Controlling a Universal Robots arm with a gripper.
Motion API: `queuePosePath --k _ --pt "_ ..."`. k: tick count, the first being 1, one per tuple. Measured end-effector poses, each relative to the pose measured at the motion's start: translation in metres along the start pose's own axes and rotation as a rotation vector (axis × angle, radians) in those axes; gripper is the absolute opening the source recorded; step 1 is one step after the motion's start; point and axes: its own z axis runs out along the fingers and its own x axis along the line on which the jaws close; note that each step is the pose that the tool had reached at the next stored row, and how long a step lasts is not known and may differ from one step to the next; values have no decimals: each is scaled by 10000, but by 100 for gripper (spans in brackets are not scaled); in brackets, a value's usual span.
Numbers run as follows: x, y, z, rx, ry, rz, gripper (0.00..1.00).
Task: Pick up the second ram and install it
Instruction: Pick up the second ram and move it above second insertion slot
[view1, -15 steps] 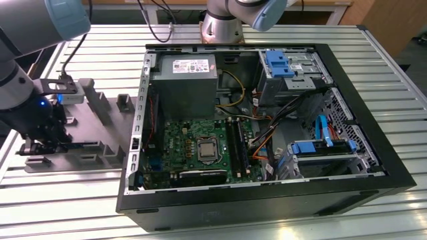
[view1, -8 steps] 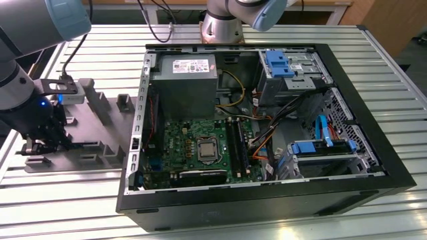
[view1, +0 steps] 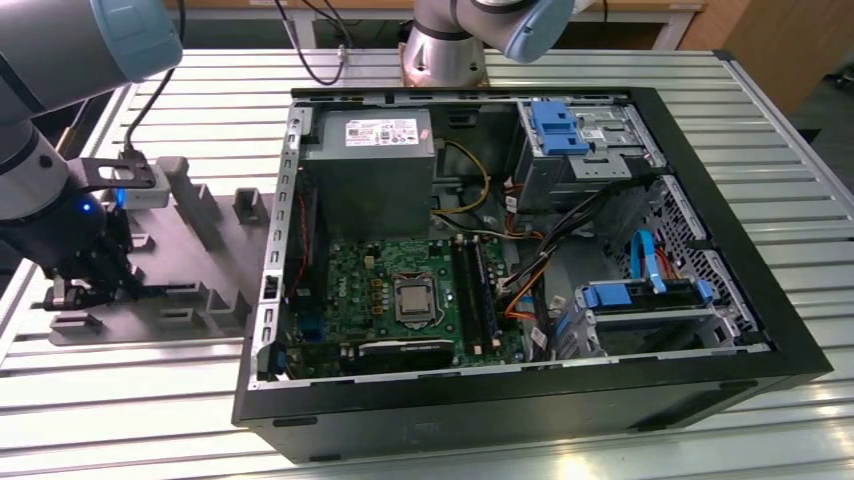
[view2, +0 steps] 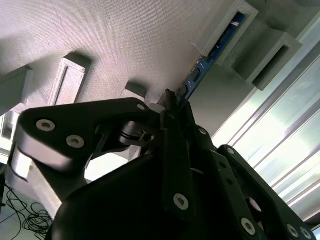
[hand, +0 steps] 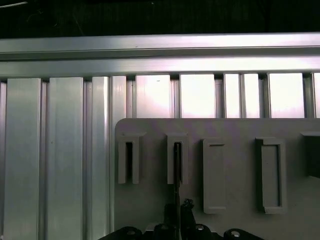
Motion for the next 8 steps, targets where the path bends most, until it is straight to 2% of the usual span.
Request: queuePosePath --k 1,2,8 --pt "0 0 0 0 0 0 23" --pt "0 0 0 0 0 0 16" --pt "0 0 1 0 0 0 14"
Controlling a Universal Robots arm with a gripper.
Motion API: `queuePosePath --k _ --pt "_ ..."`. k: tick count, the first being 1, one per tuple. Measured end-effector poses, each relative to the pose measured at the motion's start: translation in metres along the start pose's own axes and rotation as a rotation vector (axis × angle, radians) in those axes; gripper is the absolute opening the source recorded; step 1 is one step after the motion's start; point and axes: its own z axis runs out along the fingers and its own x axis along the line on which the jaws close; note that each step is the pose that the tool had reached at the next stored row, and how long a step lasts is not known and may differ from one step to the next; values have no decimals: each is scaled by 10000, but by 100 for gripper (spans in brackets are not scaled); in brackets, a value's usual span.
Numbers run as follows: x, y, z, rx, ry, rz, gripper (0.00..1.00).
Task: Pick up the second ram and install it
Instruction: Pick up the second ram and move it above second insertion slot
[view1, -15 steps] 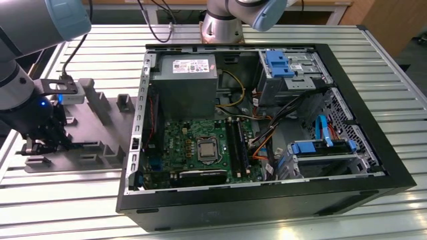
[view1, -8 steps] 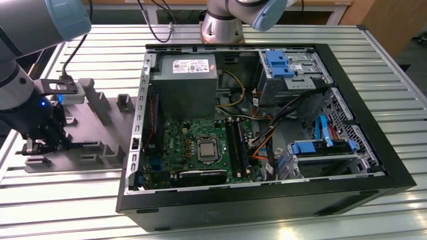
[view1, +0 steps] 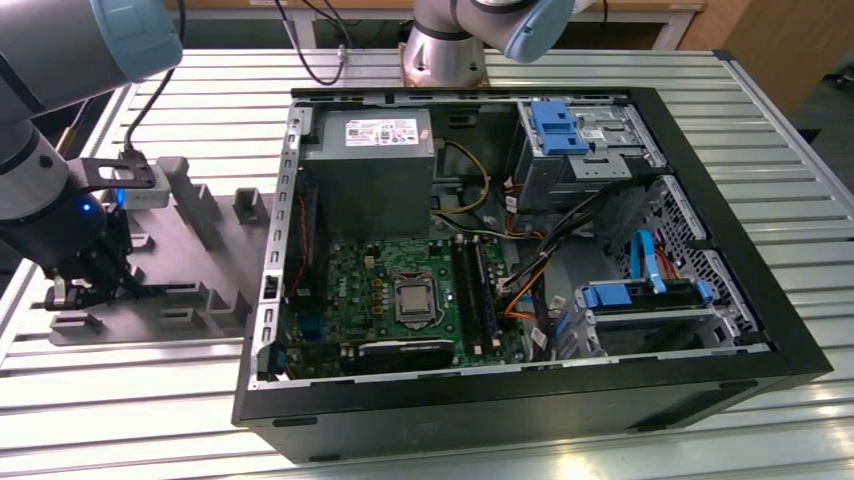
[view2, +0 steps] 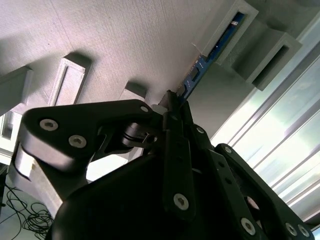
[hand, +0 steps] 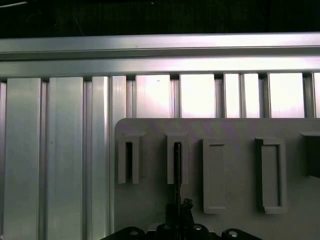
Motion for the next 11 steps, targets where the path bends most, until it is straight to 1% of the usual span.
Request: queuePosePath --k 11 --pt "0 0 1 1 0 0 14"
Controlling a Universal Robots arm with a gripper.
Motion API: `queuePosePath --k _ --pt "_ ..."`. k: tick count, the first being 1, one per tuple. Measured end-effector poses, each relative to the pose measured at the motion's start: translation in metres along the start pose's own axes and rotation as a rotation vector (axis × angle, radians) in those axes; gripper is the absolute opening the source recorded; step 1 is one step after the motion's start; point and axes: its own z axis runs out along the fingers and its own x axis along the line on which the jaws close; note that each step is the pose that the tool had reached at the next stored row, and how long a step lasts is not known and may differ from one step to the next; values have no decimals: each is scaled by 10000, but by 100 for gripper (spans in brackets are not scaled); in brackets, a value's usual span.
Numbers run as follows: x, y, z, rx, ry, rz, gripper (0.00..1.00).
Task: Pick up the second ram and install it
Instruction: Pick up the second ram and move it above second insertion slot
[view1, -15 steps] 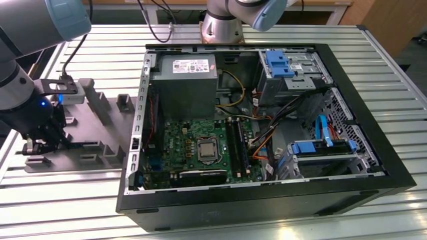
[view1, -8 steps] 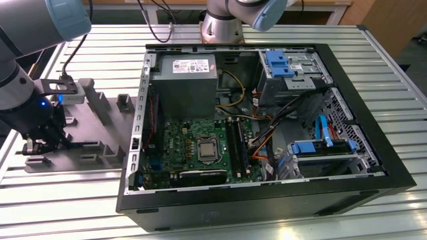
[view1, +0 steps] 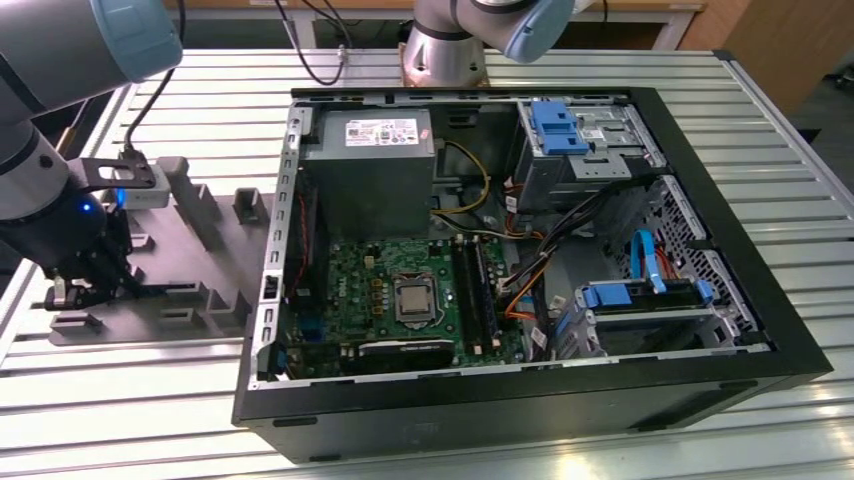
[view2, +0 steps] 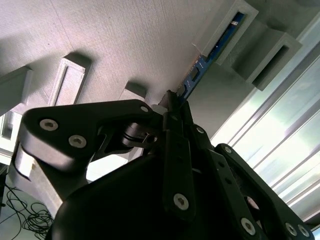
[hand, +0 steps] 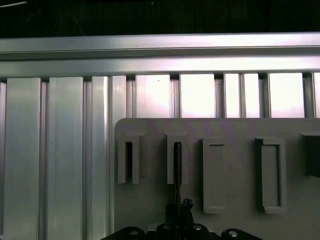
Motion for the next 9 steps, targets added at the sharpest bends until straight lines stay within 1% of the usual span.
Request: queuePosePath --k 4,9 --pt "0 0 -31 0 0 0 14" --pt "-2 1 -120 0 0 0 14"
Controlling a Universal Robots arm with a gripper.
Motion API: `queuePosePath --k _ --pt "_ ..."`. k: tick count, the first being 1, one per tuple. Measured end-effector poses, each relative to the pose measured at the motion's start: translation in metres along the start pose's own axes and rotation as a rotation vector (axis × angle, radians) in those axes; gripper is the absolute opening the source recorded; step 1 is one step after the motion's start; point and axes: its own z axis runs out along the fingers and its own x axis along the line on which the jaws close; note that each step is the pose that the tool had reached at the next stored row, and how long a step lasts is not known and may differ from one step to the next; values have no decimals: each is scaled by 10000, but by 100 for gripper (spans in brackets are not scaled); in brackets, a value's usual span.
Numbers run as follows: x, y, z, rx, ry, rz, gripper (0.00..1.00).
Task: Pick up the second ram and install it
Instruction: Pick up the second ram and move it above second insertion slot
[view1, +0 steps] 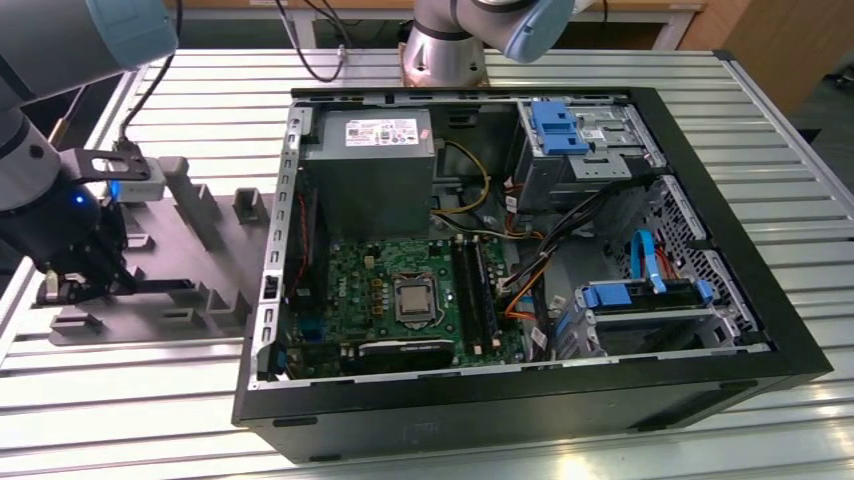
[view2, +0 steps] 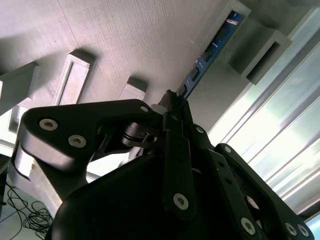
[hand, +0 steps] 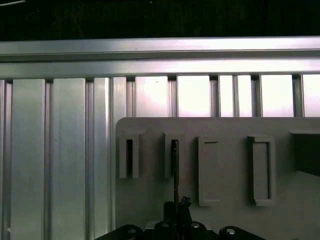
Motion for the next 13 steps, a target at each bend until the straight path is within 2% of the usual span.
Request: queuePosePath --k 9,13 --pt "-2 2 -138 0 0 0 14" --pt "-2 1 -147 0 0 0 14"
